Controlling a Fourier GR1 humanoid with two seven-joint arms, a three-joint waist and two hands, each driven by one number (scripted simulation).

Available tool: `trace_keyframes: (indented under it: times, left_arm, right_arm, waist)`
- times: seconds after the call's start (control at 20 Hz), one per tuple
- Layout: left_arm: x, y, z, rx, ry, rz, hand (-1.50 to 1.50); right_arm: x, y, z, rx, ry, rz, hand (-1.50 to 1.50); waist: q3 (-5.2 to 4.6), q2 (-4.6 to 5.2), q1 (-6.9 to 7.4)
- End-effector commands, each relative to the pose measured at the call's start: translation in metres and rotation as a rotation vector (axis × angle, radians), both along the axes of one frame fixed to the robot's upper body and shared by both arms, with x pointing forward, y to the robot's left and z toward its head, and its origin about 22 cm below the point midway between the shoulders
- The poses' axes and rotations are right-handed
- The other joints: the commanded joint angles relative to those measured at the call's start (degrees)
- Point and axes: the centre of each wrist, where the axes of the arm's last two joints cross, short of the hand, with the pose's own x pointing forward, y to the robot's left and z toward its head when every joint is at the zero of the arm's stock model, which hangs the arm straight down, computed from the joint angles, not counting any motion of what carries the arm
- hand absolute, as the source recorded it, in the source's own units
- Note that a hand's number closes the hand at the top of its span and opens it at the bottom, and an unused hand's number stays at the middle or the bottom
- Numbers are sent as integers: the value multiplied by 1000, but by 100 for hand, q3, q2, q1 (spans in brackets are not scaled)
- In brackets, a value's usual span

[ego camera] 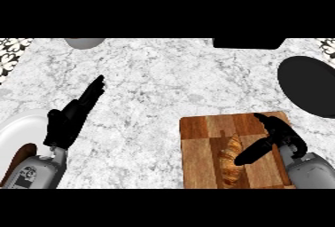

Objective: Pick the croissant from the cutting board and place it in the pan

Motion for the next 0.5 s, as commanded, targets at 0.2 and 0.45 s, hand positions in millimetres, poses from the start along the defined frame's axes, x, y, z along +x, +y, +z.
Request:
trace_keyframes:
  times: [0.2,0.45]
  left_arm:
    - [-7,8,-9,-6,16,21,0]
    - [0,3,2,-13,1,31,0]
  right_arm:
    - [13,15,-5,-157,239,-31,-150]
    - [20,29,-15,-163,260,-19,-150]
  waist:
    - [-9,-41,-128]
    - [-2,-37,-150]
